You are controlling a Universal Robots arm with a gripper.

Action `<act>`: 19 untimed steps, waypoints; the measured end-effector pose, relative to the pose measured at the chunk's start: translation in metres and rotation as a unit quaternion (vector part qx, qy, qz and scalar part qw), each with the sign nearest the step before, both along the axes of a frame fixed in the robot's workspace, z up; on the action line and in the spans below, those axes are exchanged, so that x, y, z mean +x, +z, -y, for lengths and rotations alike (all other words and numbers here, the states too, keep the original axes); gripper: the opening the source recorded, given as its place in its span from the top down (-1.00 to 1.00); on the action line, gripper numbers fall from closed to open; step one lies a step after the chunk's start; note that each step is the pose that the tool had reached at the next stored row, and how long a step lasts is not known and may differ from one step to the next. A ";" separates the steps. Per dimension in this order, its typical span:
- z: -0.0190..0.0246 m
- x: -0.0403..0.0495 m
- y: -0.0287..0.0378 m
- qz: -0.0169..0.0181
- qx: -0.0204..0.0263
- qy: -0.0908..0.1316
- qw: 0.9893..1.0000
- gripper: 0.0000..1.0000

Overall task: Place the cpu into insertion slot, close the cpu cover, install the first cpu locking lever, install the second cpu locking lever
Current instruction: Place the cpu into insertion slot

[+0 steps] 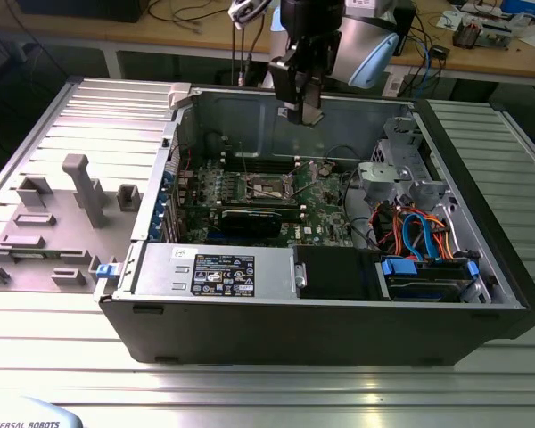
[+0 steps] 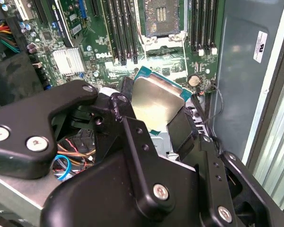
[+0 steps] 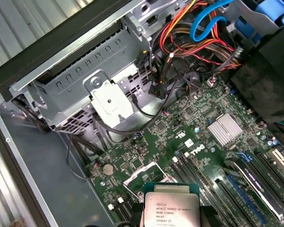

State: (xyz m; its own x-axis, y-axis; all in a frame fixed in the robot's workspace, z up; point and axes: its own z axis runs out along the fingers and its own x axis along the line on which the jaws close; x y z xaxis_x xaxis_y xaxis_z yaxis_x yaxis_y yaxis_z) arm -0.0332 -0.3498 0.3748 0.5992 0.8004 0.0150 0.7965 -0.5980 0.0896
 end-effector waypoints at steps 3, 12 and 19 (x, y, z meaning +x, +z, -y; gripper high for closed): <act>0.0000 0.0000 -0.0001 0.000 0.000 0.000 1.000 -0.08; 0.0000 0.0000 -0.0001 0.000 0.000 0.000 1.000 -0.08; 0.0000 0.0000 -0.0001 0.000 0.000 0.000 1.000 -0.08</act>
State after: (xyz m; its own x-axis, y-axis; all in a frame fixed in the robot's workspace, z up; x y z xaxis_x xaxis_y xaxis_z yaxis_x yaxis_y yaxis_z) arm -0.0332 -0.3497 0.3747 0.5997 0.8001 0.0151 0.7962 -0.5984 0.0896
